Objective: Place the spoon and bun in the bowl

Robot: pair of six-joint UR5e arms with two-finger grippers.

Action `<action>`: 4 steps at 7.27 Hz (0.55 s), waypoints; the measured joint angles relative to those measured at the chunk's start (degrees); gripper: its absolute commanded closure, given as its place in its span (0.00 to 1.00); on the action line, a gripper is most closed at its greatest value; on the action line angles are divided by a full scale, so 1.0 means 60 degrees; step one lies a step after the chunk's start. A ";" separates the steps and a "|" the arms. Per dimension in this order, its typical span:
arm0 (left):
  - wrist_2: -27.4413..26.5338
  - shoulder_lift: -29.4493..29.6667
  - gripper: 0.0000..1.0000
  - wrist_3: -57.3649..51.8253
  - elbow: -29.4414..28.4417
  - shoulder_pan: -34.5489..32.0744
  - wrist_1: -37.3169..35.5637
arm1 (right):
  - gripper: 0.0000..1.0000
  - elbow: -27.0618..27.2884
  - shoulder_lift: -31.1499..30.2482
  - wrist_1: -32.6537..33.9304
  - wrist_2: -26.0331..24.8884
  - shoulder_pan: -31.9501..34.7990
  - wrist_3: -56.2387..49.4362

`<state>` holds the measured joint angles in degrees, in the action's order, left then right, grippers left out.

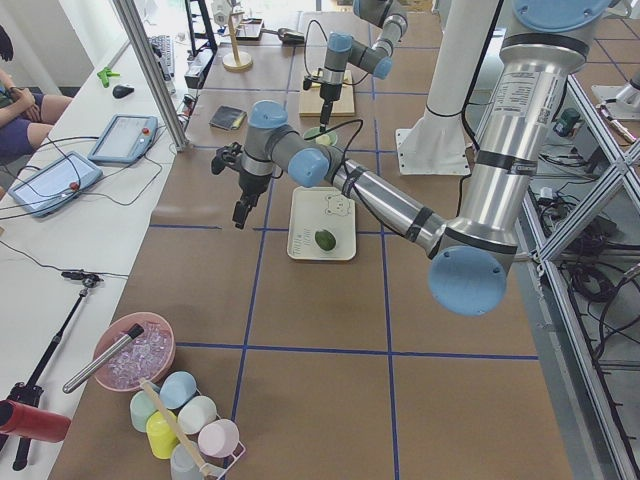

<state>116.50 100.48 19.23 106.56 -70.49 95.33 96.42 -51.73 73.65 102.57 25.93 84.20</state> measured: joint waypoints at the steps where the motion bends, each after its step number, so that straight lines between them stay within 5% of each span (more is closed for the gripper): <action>1: 0.0303 -0.0259 0.00 -0.1143 -0.0298 -0.0704 0.0001 | 0.00 0.0018 0.0017 0.0006 0.0000 0.0002 -0.0006; 4: 0.1102 -0.0806 0.00 -0.3550 -0.1682 -0.2258 -0.0014 | 0.00 0.1072 -0.0467 0.0965 0.0516 0.0636 -0.0489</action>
<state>123.11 95.64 -2.07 96.47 -84.03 95.24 102.84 -54.54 79.44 105.66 29.74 81.26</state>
